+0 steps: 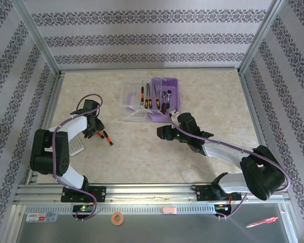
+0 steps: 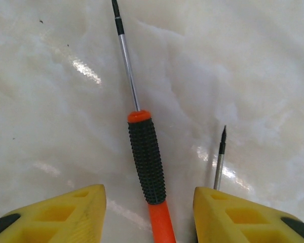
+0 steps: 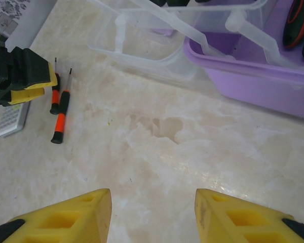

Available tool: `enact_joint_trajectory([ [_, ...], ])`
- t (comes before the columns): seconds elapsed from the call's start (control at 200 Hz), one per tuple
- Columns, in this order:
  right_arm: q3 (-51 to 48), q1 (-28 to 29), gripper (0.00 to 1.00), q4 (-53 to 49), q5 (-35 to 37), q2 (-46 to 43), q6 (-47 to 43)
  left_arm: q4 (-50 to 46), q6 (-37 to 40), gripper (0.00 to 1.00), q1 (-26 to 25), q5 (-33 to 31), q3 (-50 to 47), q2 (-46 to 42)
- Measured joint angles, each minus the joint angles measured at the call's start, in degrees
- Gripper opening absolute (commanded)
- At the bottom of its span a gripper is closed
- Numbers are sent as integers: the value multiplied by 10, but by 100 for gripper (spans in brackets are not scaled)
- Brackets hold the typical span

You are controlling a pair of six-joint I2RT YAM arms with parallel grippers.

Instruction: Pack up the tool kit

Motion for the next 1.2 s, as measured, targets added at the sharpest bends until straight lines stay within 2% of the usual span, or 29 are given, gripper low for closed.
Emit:
enact_joint_trajectory([
  [0.09,0,0,47,0,0,1,0,13,0,40,1,0,-9,3],
  [0.23,0,-1,48,-5,2,-2,-1,19,0,37,1,-1,-19,3],
  [0.375,0,-5,47,-6,2,-14,-1,23,2,22,4,-2,-19,3],
  [0.774,0,-20,46,-17,6,-17,0,46,15,27,16,6,-36,-2],
  [0.934,0,-21,46,-17,6,-20,0,52,19,16,21,8,-42,-2],
  [1.204,0,-28,46,-17,6,-28,0,52,31,16,23,20,-44,-14],
])
